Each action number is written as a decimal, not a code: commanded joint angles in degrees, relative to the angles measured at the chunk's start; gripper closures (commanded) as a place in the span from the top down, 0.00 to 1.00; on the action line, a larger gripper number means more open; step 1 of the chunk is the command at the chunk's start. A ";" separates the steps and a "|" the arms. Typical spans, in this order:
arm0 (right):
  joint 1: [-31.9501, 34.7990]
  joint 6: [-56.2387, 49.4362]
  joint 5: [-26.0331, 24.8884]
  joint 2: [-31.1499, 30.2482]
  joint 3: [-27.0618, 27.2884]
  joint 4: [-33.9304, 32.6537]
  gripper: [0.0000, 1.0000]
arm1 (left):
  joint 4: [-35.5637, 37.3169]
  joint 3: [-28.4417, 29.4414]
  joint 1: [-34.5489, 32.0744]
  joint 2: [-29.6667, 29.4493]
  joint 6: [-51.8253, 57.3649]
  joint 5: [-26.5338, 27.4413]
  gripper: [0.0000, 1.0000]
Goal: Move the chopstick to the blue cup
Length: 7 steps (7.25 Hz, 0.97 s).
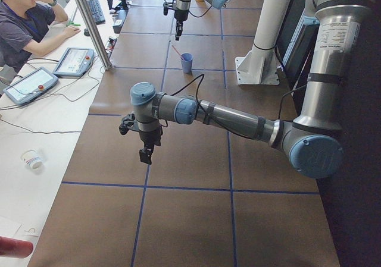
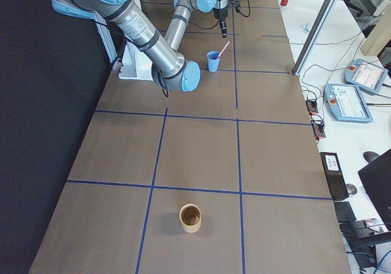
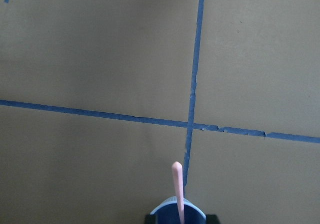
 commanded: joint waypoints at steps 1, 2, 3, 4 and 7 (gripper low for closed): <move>4.51 -1.03 6.14 -1.21 4.26 -4.86 1.00 | 0.10 1.06 -0.29 0.05 0.06 0.00 1.00; 9.86 -4.87 11.76 -8.19 11.43 -5.51 1.00 | 0.10 2.11 -1.08 0.05 0.07 -0.78 1.00; 15.04 -12.39 13.90 -15.83 16.90 -5.60 1.00 | 0.10 2.21 -1.78 0.05 0.07 -3.84 1.00; 19.71 -22.82 16.10 -22.95 19.73 -5.26 1.00 | 0.18 2.04 -2.57 0.14 -0.02 -5.78 1.00; 34.46 -46.35 21.54 -40.81 18.63 -1.77 1.00 | 0.01 2.03 -4.51 1.80 -1.51 -7.30 1.00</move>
